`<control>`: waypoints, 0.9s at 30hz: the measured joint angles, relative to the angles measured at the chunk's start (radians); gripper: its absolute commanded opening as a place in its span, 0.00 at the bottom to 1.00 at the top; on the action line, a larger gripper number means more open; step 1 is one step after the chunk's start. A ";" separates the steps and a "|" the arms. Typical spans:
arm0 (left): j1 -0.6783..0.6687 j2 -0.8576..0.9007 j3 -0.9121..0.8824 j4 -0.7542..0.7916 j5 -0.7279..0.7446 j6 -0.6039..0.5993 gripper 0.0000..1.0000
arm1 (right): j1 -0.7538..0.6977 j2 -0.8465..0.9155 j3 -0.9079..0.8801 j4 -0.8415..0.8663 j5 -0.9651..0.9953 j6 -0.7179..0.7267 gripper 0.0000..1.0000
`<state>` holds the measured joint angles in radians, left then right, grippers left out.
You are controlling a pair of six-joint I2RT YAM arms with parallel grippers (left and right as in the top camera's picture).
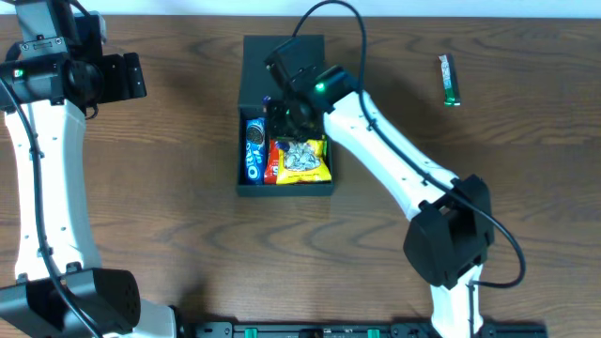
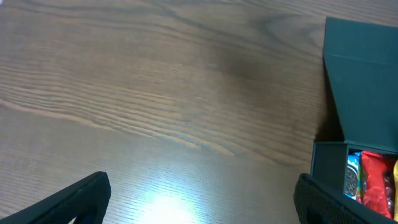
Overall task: Pack container
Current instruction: 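Lower the candy bar upright into the box beside the Oreo pack, then release the candy bar and raise the right gripper away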
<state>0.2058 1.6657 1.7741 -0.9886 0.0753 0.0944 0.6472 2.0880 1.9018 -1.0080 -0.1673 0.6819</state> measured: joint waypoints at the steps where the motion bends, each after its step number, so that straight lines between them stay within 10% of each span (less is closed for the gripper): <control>1: 0.000 0.000 0.000 0.000 0.000 0.000 0.95 | 0.009 0.000 -0.011 0.002 0.000 0.015 0.01; 20: 0.001 0.000 0.000 -0.063 0.391 0.399 0.95 | 0.097 0.088 -0.057 0.132 0.003 0.110 0.01; 21: 0.001 0.000 0.000 -0.063 0.393 0.403 0.95 | 0.097 0.095 -0.058 0.144 0.004 0.121 0.07; 23: 0.001 0.000 0.000 -0.063 0.396 0.409 0.95 | 0.097 0.102 -0.058 0.175 0.004 0.143 0.65; 27: 0.001 0.000 0.000 -0.063 0.397 0.412 0.95 | 0.097 0.104 -0.058 0.209 -0.008 0.152 0.99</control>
<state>0.2070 1.6657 1.7741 -1.0519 0.4721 0.5064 0.7441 2.1918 1.8442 -0.7994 -0.1749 0.8337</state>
